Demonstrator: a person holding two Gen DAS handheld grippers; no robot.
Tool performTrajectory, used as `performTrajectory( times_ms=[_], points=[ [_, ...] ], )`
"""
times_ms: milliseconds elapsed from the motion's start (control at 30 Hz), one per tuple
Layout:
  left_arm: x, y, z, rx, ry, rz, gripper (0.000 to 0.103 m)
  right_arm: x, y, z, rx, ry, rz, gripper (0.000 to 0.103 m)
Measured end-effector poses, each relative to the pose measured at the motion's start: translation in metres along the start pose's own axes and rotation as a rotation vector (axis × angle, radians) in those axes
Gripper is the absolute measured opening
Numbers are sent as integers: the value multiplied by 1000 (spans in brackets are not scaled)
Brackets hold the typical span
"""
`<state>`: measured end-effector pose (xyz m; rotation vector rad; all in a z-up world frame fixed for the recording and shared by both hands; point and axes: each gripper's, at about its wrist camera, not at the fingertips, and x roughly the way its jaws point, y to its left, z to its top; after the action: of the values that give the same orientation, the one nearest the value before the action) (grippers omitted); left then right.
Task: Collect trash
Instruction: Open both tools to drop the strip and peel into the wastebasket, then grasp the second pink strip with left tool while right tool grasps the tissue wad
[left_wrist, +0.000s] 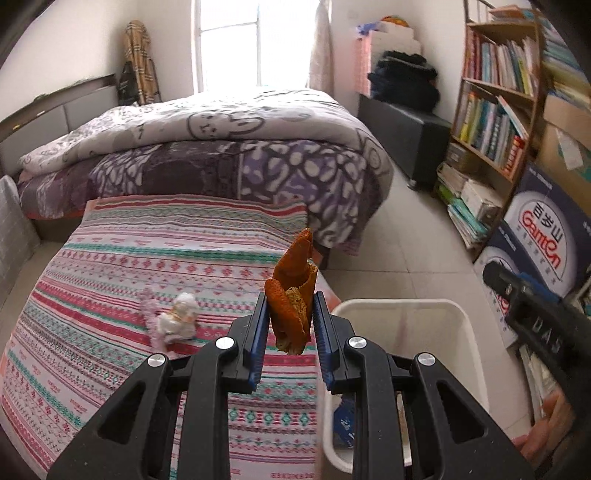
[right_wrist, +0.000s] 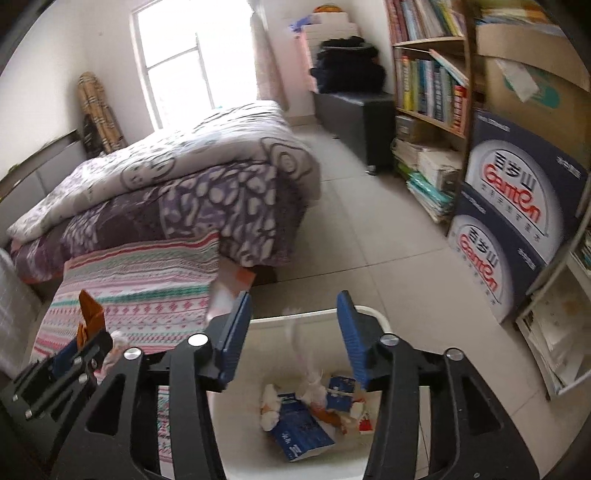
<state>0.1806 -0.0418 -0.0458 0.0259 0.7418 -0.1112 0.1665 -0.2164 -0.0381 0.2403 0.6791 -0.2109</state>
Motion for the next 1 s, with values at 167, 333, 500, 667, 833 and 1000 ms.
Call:
performTrajectory(
  times_ms=[167,333,500,667,833,1000],
  points=[
    [2,-19,-4,32,9,-22,25,0,-22,4,60,-14,-41,68],
    [11,-34,-10,59,60,-86,40,1,-37,6,119,-25,-103,94],
    [19,-34,-13,58,93,-87,71,10,-42,4,147,14,-116,95],
    [38,-6,-12,-24,182,-26,81,14,-32,1,123,42,-94,96],
    [67,34,-22,-87,281,113,82,20,-19,-4,93,82,-66,96],
    [100,85,-36,-140,384,221,82,26,-3,-8,52,114,-48,96]
  ],
)
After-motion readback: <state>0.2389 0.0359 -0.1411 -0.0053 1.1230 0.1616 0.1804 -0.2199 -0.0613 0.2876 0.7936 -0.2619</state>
